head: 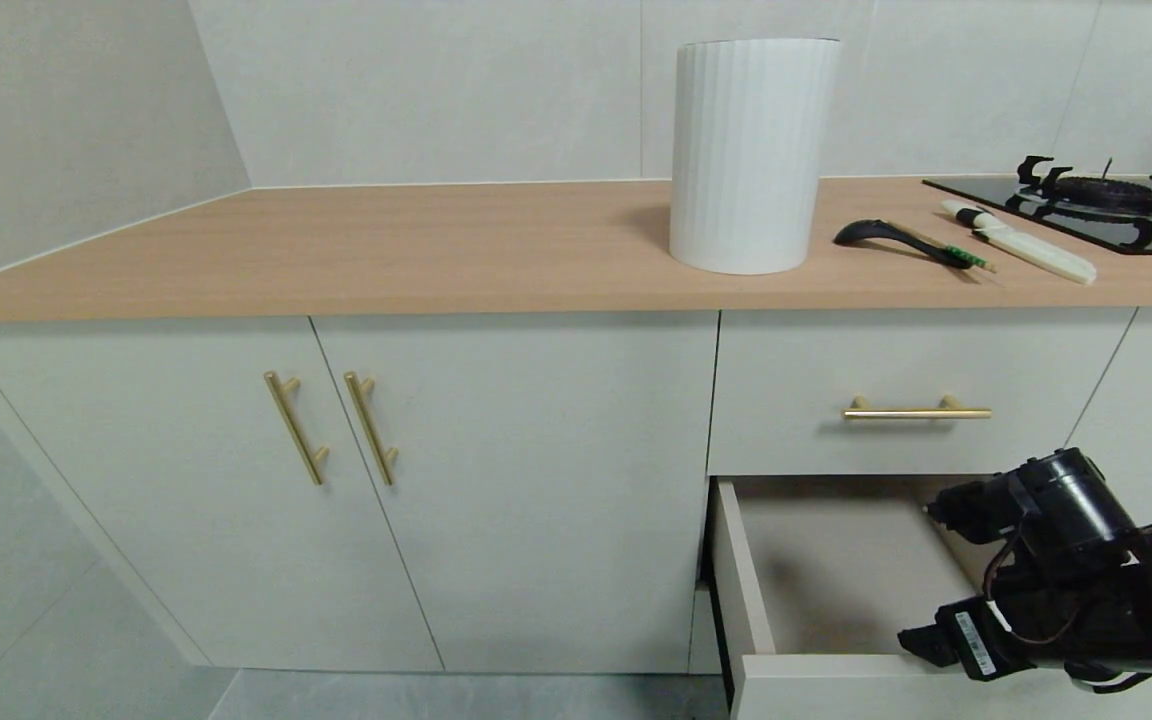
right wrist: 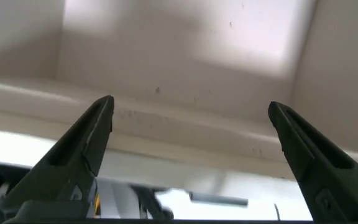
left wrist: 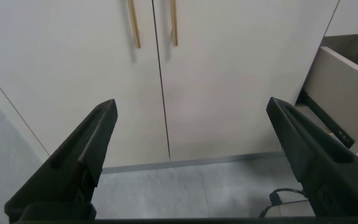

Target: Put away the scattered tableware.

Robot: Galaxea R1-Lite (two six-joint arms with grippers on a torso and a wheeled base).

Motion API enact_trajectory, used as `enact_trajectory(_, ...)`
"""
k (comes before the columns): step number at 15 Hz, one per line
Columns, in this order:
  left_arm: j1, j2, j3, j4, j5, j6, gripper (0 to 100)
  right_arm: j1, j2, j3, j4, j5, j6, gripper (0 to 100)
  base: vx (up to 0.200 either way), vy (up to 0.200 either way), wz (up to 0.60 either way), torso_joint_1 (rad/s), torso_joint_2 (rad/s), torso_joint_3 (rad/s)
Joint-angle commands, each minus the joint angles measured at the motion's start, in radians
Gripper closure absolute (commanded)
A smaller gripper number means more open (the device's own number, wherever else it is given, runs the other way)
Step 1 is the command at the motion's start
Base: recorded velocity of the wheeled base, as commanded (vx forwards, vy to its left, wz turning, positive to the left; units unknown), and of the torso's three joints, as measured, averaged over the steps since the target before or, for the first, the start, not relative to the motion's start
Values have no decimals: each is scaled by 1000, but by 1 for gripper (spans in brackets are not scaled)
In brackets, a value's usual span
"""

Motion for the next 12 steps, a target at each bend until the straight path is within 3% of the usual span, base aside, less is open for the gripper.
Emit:
enact_trajectory(1, 0, 0, 0, 0, 0, 0, 0, 1, -18, -15, 10, 1, 1, 0, 0, 0, 0, 0, 0, 0)
enact_trajectory(5, 0, 0, 0, 0, 0, 0, 0, 1, -18, -13, 23, 1, 1, 0, 0, 0, 0, 0, 0, 0)
enact_trajectory(12, 0, 0, 0, 0, 0, 0, 0, 47, -57, -44, 229, 1, -5, 0, 0, 0, 0, 0, 0, 0)
